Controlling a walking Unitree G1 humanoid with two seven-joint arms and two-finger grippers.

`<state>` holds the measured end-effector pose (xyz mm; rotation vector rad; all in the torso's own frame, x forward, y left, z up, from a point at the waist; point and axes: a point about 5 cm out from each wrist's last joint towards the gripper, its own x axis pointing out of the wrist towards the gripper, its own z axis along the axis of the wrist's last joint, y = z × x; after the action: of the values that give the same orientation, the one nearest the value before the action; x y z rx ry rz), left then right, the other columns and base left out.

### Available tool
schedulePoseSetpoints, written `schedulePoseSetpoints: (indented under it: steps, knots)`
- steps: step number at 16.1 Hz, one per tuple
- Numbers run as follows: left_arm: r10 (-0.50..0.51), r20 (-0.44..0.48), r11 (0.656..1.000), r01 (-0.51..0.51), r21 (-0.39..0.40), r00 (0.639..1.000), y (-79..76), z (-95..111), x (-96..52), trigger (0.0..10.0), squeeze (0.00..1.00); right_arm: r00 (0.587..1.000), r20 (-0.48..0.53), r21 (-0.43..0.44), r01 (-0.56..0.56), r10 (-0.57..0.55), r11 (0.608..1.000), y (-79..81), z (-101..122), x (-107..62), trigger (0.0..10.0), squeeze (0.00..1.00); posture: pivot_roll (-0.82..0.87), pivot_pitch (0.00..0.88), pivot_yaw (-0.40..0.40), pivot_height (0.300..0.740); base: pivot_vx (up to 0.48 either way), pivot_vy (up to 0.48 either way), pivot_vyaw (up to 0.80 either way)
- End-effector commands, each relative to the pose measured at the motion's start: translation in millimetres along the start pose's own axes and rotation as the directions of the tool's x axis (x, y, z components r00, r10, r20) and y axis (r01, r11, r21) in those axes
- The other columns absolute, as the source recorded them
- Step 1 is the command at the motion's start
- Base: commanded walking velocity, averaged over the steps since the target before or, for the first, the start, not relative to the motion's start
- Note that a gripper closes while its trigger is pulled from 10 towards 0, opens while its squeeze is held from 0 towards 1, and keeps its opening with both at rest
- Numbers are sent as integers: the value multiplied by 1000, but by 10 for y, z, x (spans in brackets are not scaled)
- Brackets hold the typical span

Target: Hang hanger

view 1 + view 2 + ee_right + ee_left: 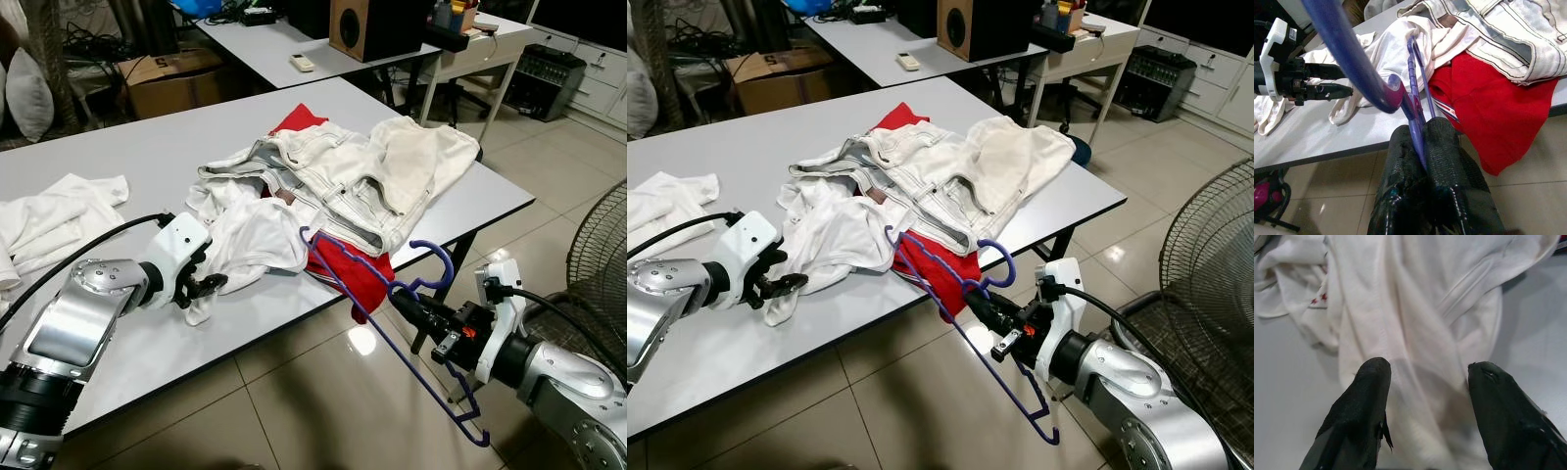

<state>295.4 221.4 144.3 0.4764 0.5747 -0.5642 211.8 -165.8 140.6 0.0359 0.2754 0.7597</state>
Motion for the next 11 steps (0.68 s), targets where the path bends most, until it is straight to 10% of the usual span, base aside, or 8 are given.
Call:
schedulePoseSetpoints:
  steps: [1,11]
  knots:
    - [27,-15,1000,-27,0,1000,49,-13,-29,10000,0,1000,5,-5,2,-2,1000,-6,6,1,10000,0,-121,5,32,740,0,0,0]
    - [51,-33,992,-54,-114,998,142,-150,-53,10000,0,1000,3,-9,-8,8,1000,14,9,14,10000,0,-123,8,33,740,0,0,0]
